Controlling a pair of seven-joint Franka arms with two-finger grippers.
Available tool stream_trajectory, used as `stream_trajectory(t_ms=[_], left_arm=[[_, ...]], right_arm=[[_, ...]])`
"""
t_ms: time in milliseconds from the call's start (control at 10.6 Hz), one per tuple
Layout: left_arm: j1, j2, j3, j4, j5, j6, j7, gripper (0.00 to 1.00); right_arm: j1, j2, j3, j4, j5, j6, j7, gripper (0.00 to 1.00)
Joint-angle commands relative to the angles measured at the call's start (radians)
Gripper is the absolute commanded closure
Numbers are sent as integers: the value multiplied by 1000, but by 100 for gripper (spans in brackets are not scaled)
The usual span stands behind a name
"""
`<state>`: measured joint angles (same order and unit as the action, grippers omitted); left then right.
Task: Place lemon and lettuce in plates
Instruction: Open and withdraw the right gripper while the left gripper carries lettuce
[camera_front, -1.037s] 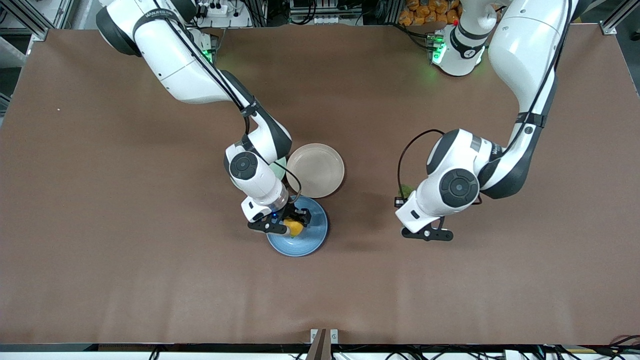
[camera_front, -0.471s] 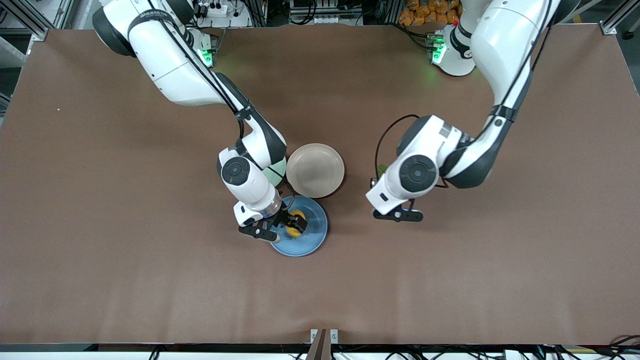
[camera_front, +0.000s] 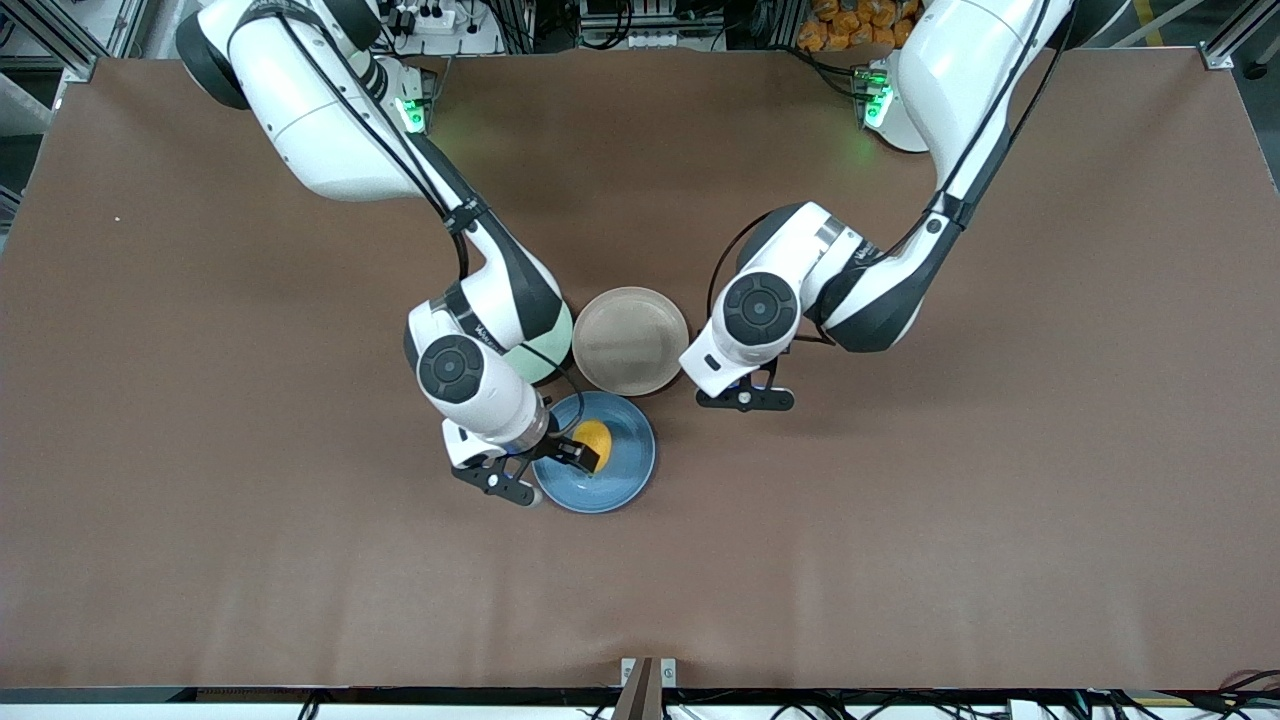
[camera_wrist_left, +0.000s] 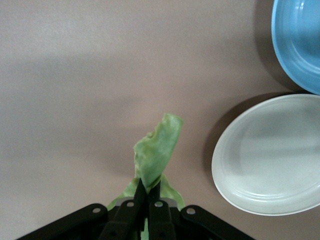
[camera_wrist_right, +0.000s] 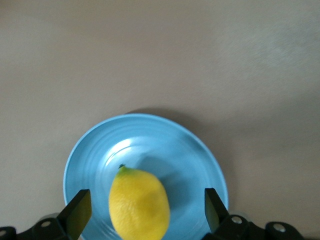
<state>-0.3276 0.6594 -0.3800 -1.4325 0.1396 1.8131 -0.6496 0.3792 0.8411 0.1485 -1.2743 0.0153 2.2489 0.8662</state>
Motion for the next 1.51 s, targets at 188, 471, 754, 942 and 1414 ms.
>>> stream_trajectory(t_ms=[188, 471, 754, 942, 1414], left_arm=[[-56, 2, 1, -6, 12, -14, -94, 100], [-125, 42, 6, 6, 15, 21, -178, 100], [-169, 74, 12, 6, 23, 80, -223, 100], [-194, 94, 13, 6, 23, 127, -260, 100], [-272, 120, 67, 4, 23, 175, -285, 100]], right_arm=[[-117, -95, 14, -4, -1, -181, -235, 0], [-213, -203, 11, -75, -5, -285, -491, 0], [-282, -338, 6, -212, -6, -313, -688, 0], [-301, -396, -10, -234, -15, -392, -725, 0], [-352, -551, -47, -316, -20, -506, -770, 0]])
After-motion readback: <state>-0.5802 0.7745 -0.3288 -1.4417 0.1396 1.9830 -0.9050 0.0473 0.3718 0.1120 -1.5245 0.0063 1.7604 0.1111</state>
